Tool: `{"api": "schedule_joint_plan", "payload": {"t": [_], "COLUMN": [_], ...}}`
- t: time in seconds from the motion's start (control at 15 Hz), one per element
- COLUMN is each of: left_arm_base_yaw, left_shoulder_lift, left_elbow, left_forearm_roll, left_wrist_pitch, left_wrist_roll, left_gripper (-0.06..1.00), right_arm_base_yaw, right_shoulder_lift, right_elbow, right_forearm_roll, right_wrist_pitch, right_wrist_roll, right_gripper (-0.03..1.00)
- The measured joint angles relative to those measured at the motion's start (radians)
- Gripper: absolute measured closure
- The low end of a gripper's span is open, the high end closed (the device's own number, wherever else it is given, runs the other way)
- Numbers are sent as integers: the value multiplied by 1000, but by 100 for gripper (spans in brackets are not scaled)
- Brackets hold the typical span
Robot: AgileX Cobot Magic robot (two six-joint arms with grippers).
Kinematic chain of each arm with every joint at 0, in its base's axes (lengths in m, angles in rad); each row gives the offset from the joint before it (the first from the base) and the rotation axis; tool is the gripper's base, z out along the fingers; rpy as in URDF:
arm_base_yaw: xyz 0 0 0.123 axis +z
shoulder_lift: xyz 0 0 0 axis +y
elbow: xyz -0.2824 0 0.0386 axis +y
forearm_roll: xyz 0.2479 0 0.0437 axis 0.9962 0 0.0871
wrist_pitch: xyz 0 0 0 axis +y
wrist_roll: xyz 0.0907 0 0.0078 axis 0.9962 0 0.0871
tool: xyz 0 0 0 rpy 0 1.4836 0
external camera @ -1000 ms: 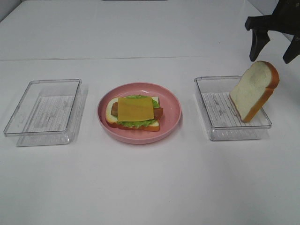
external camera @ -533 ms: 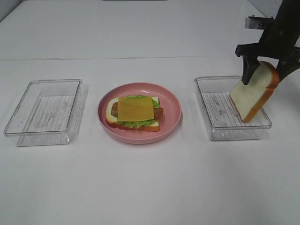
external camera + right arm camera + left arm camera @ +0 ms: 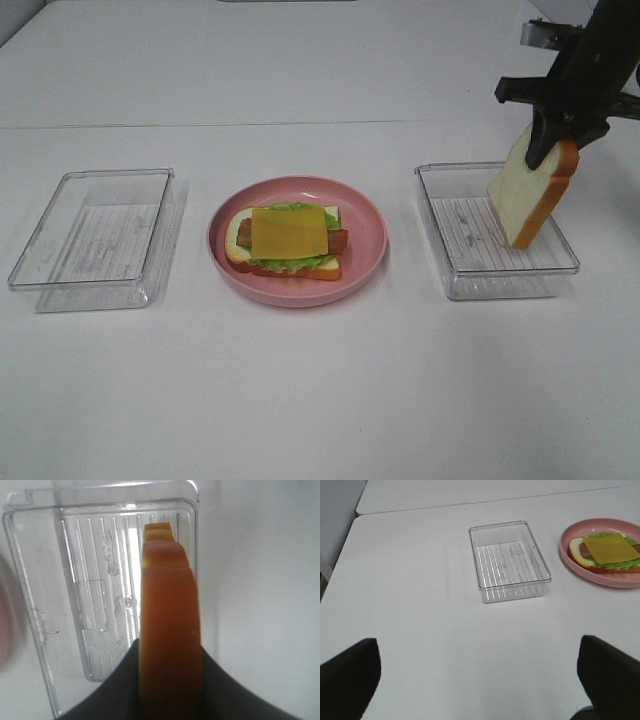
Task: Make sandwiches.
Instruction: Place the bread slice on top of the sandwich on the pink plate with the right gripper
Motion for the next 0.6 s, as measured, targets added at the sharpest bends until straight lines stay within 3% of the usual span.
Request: {"api": "schedule_joint_plan", "payload": {"t": [0.2,0.47,0.6], "left_arm_base_yaw": [0,0,0], "left_shoulder_lift": [0,0,0], "left_elbow": [0,0,0], "left_forearm_roll": [0,0,1], "left_wrist_pitch": [0,0,0], "left_wrist_roll": [0,0,0], "left_gripper": [-5,-5,-5], "right_arm_base_yaw": [0,0,5], "right_shoulder_lift": [-158,-319,-357], "right_elbow": [-8,6,71], "right_forearm_roll": [22,250,429], "right_wrist_pitch": [-3,-3,-2], "right_wrist_roll": [71,74,2], "right_gripper": [74,74,74]}}
